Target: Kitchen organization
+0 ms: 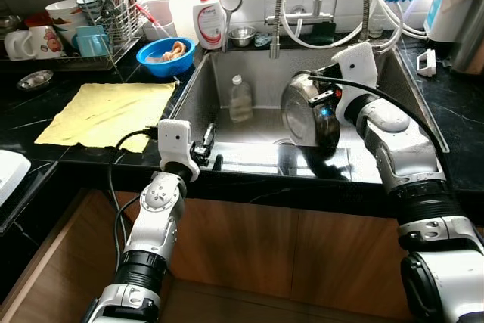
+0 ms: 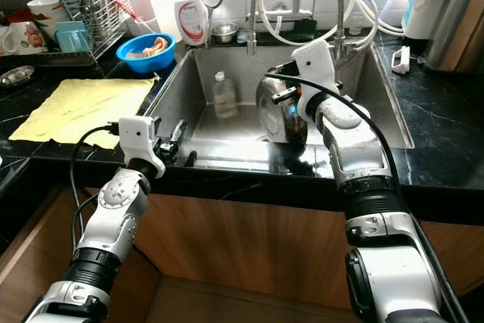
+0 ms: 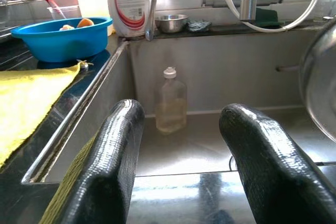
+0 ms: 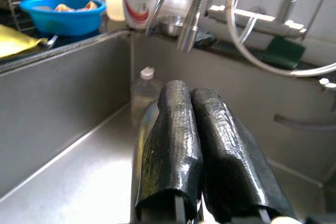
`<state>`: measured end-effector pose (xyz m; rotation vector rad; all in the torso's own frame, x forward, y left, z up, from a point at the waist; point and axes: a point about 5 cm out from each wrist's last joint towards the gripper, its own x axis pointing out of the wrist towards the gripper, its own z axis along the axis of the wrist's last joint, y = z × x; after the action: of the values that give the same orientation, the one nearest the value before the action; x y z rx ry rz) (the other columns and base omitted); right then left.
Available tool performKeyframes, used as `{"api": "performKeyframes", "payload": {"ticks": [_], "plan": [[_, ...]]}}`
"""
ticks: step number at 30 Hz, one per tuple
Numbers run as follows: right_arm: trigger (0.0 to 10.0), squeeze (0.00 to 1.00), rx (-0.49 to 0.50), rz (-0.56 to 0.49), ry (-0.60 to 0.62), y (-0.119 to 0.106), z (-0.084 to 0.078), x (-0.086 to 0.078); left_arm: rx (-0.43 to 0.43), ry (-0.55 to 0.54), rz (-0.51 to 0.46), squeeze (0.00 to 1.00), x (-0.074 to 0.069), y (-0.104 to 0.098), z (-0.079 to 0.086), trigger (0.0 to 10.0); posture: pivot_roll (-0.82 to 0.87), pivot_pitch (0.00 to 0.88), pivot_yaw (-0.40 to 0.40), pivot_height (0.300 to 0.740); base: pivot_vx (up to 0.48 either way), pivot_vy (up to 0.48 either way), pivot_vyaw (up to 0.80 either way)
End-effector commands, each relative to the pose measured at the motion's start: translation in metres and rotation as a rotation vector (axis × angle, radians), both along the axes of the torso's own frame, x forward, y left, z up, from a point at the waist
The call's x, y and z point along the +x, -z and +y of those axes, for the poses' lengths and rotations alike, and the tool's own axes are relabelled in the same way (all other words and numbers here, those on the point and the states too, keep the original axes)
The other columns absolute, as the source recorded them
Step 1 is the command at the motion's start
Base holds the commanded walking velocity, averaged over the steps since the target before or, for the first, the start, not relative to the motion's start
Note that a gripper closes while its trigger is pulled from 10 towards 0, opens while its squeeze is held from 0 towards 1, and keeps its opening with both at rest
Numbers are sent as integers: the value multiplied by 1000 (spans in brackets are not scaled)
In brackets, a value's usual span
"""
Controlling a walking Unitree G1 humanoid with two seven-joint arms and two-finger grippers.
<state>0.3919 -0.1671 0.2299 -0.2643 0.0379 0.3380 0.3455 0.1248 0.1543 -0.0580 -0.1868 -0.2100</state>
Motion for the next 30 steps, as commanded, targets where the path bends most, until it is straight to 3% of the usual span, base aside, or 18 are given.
{"api": "performKeyframes", "payload": {"ticks": [1, 4, 8, 16, 30], "plan": [[10000, 0, 9, -19, -24, -7, 7, 4, 1, -22, 6, 0, 0, 1, 5, 10000, -190, 0, 114, 740, 0, 0, 0], [10000, 0, 21, -2, -10, -2, 5, 5, 1, -24, 7, 0, 0, 1, 6, 10000, -188, 0, 112, 740, 0, 0, 0], [10000, 0, 9, 50, 125, 15, -13, 10, 3, -29, 8, 0, 0, 2, 7, 10000, -188, 0, 112, 740, 0, 0, 0], [10000, 0, 33, 30, 277, 17, -35, 12, 2, -27, 10, 0, -1, 3, 6, 10000, -183, 0, 116, 740, 0, 0, 0], [10000, 0, 57, 153, 381, 57, -41, 8, 4, -14, 9, 0, -2, 2, 4, 10000, -171, 0, 122, 740, 0, 0, 0]]}}
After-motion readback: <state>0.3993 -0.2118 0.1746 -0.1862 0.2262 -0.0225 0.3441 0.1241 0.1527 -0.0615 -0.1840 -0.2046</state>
